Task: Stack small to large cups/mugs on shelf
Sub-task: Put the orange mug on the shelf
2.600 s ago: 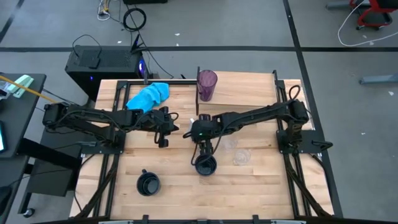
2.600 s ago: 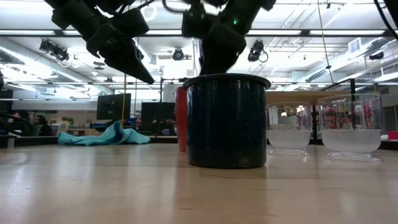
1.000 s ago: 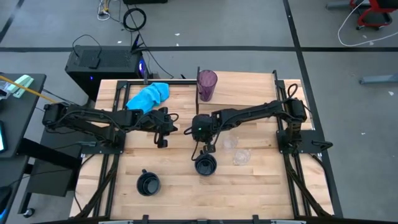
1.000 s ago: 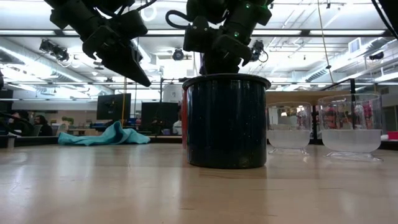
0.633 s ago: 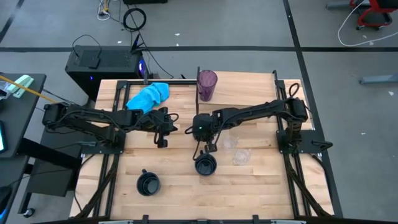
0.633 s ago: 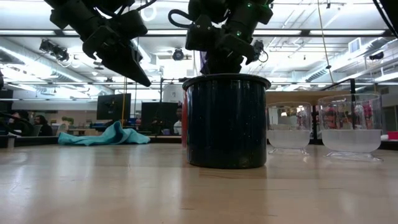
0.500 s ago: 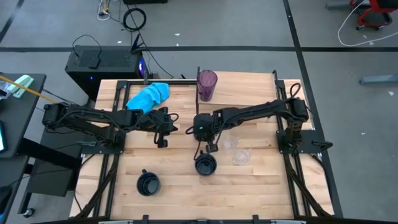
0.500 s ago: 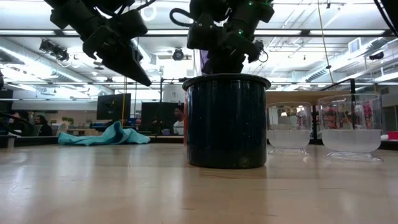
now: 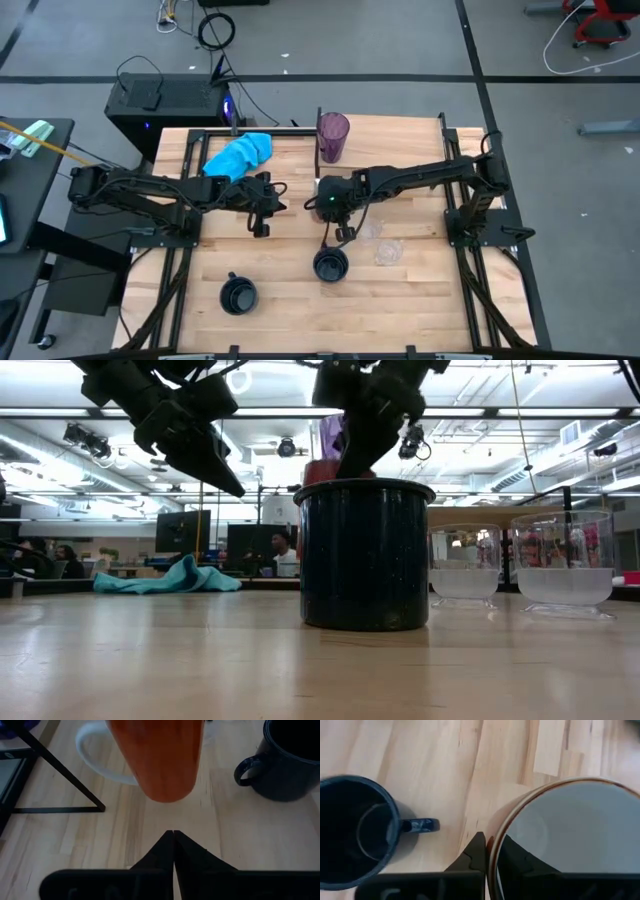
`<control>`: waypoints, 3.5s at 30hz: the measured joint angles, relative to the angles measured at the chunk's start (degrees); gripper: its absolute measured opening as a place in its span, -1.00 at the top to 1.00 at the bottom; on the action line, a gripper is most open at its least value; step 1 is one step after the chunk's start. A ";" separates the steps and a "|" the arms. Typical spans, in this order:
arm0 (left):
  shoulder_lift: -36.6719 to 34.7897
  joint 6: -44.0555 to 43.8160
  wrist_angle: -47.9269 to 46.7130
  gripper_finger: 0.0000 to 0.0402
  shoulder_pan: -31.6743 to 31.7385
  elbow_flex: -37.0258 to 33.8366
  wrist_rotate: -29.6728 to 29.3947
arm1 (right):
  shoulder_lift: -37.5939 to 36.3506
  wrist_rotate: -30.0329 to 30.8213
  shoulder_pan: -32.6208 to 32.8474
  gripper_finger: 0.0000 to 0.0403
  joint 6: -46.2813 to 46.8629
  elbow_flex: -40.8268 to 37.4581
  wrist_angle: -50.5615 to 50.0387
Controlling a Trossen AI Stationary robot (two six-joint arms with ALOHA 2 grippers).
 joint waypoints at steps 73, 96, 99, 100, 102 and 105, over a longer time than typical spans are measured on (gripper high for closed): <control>-0.02 3.13 1.28 0.89 0.07 0.00 -0.01 | -11.98 3.84 -22.36 0.87 -1.57 12.66 -32.22; -0.02 3.11 1.14 0.93 0.07 0.00 -0.01 | -11.38 4.63 -22.76 0.31 -3.74 12.61 -30.05; -0.02 3.10 0.84 0.94 0.07 0.00 0.00 | -11.76 4.63 -22.74 0.18 -3.09 12.80 -30.29; -0.02 3.10 0.84 0.93 0.07 0.00 -0.01 | -11.88 4.63 -22.72 0.14 -3.07 13.10 -30.25; -0.02 3.10 0.87 0.91 0.07 0.00 0.00 | -12.27 4.63 -22.70 0.04 -2.92 13.66 -30.23; -0.02 3.10 0.84 0.88 0.06 0.00 -0.01 | -12.35 4.63 -22.70 -0.11 -1.98 15.57 -31.15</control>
